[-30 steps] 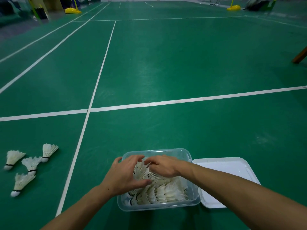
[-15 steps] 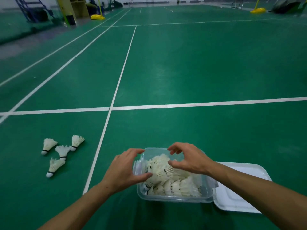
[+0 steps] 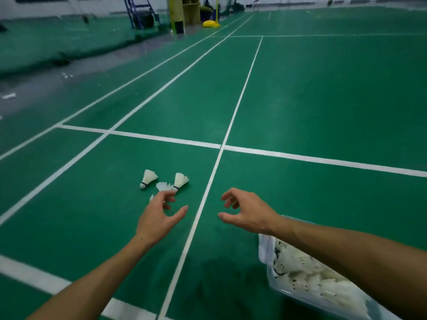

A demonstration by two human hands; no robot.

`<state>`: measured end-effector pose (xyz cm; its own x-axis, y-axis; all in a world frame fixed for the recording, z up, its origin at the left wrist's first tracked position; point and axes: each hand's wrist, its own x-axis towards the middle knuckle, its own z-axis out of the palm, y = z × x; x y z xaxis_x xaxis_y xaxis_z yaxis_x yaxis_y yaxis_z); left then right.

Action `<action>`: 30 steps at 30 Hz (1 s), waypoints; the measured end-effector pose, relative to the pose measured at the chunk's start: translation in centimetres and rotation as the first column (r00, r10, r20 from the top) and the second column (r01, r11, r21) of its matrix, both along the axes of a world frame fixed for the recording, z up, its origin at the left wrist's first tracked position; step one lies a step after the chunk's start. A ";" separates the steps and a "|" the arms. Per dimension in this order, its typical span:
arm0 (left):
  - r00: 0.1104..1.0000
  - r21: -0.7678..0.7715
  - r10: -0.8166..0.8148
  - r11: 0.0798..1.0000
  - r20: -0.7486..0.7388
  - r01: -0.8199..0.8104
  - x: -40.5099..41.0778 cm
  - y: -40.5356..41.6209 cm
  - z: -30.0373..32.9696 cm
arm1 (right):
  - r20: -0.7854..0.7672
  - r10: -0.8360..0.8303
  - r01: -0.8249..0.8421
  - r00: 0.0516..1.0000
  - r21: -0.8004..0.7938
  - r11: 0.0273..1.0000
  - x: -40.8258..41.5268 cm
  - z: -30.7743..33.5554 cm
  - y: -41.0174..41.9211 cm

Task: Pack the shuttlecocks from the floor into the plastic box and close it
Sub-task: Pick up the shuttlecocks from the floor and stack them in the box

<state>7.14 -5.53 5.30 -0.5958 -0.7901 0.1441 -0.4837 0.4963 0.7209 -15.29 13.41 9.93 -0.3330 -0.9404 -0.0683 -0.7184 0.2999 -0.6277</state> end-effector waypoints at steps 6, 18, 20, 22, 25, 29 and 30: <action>0.974 -0.058 0.124 0.992 0.191 -0.115 1.6 -7.8 -4.0 | 0.078 0.025 -0.025 0.997 -0.007 1.000 2.3 -5.6 -10.7; 0.894 -0.034 0.172 0.984 0.414 -0.174 -3.3 -16.0 -11.0 | -0.051 -0.112 0.113 0.992 0.000 0.994 1.0 -12.5 -26.9; 0.897 -0.015 0.162 0.985 0.411 -0.171 -4.1 -16.0 -11.8 | -0.032 -0.109 0.111 0.993 0.065 0.992 0.6 -13.3 -28.2; 0.898 -0.026 0.163 0.986 0.408 -0.167 -4.6 -15.8 -12.5 | 0.014 -0.087 0.085 0.996 0.116 0.990 0.5 -14.3 -28.8; 0.918 -0.043 0.170 0.985 0.357 -0.165 -5.1 -15.5 -12.9 | -0.011 -0.098 0.098 0.995 0.061 0.993 0.6 -15.4 -28.4; 0.957 -0.035 0.155 0.988 0.246 -0.151 -5.0 -15.0 -12.7 | 0.020 -0.139 0.139 0.990 0.001 0.990 -0.2 -15.1 -26.1; 0.967 -0.022 0.139 0.990 0.215 -0.137 -5.1 -14.6 -12.6 | 0.049 -0.127 0.128 0.991 -0.012 0.992 -0.7 -14.8 -25.2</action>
<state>2.07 -20.08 -7.27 -0.4985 -0.8663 0.0301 -0.6914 0.4183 0.5891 -15.95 -11.80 -4.83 -0.4472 -0.8914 -0.0736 -0.6435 0.3778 -0.6657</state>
